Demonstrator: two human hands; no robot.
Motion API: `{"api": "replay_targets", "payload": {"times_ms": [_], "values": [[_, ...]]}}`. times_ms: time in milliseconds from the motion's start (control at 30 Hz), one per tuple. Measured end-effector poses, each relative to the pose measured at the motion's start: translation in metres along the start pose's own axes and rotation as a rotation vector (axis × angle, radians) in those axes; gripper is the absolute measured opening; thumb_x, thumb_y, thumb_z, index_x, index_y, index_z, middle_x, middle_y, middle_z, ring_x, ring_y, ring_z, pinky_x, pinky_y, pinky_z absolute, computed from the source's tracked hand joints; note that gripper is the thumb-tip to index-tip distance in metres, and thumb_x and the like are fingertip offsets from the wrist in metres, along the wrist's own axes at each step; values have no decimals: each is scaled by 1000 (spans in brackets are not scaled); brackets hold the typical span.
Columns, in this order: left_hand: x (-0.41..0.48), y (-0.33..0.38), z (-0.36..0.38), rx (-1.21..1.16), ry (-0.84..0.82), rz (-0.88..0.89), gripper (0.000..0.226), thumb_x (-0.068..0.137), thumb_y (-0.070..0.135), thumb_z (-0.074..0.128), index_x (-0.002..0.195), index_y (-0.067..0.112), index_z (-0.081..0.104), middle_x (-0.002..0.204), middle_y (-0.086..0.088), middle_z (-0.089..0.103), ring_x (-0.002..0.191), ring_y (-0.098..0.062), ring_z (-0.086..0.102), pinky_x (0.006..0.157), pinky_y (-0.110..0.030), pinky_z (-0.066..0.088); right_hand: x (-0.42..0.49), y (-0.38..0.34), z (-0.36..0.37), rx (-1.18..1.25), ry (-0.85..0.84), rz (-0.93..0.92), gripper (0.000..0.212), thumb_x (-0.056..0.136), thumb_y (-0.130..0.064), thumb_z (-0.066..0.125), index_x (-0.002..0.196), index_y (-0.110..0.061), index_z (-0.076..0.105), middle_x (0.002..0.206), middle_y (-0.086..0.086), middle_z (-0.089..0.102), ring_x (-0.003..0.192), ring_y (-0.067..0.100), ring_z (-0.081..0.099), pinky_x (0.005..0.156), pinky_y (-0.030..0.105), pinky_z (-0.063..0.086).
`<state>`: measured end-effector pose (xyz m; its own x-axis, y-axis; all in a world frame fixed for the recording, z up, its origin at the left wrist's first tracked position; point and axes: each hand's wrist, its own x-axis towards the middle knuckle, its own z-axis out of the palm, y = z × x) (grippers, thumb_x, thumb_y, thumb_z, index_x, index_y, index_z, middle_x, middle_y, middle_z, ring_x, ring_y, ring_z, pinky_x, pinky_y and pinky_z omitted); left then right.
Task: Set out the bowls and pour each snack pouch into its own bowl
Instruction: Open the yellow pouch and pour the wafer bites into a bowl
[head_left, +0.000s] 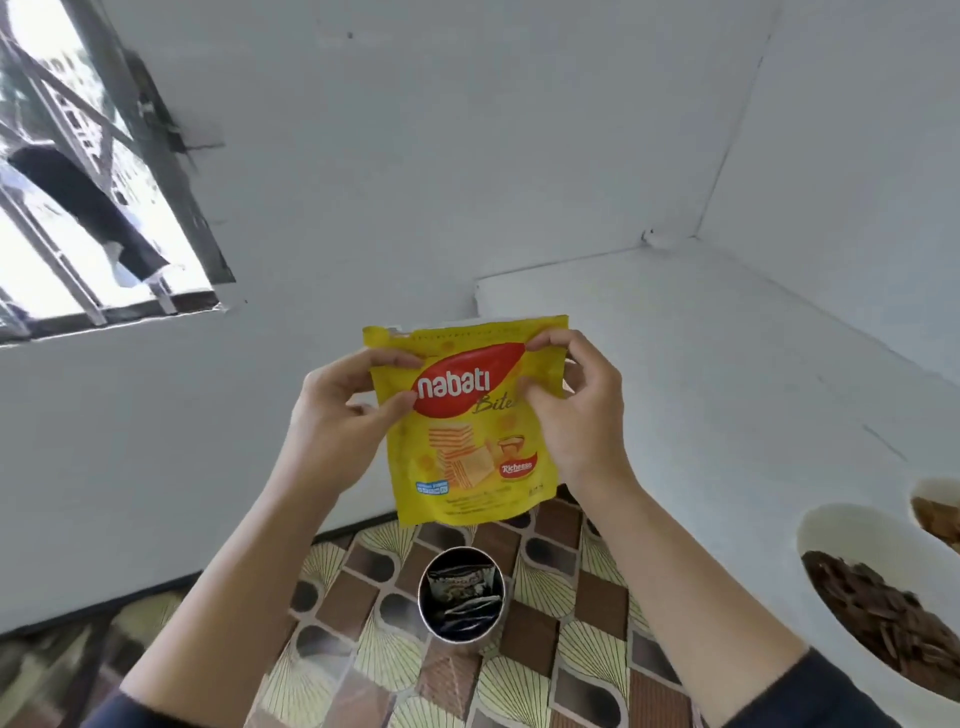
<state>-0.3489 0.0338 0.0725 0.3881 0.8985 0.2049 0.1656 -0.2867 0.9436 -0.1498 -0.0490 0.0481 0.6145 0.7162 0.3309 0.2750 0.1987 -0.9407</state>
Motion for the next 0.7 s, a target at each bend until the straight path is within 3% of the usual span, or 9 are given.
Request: {"api": "replay_targets", "payload": {"times_ms": [67,133,200,367,533,633,700], "values": [[14,-19,-4,-18,18,-32,25,91,5,74,101,28,77,107,3,78,95,-24,72,73,-31,62,14,18,16,3,-15,23,34,85,1,71,95,-31,72,101,-8,75,99,18,70,87,48,59],[26,-39,-3,-63,12,-84,26,93,5,72,105,27,76,111,0,77,104,-21,73,76,-30,61,24,40,30,8,-49,38,33,87,-2,72,99,-32,74,105,-8,75,103,16,70,91,47,58],[34,-61,3,-101,11,-136,26,95,7,70,108,30,75,112,-1,77,107,-22,73,76,-32,61,32,64,41,22,-90,56,33,90,-2,70,103,-33,72,107,-4,75,104,20,70,88,46,60],[44,-135,30,-161,82,-211,26,96,6,67,109,27,73,113,0,76,101,-15,73,64,-16,55,43,146,71,34,-93,78,28,92,-3,69,104,-29,65,109,-6,72,105,20,69,84,42,62],[44,-263,58,-211,115,-312,27,98,9,66,108,33,74,118,2,74,107,-16,72,73,-28,62,23,270,104,106,-97,157,26,92,-1,69,104,-24,63,110,-3,69,104,16,69,75,25,58],[38,-351,75,-218,111,-362,25,98,7,65,111,28,73,115,2,74,102,-12,73,68,-21,60,4,365,120,58,-135,178,26,91,-5,70,101,-29,67,111,-6,70,108,14,68,86,32,58],[32,-414,88,-221,103,-384,26,99,7,65,109,28,74,118,2,73,104,-13,72,68,-22,60,-9,429,127,1,-152,179,26,90,-8,73,97,-33,70,110,-9,71,110,12,66,93,30,54]]}}
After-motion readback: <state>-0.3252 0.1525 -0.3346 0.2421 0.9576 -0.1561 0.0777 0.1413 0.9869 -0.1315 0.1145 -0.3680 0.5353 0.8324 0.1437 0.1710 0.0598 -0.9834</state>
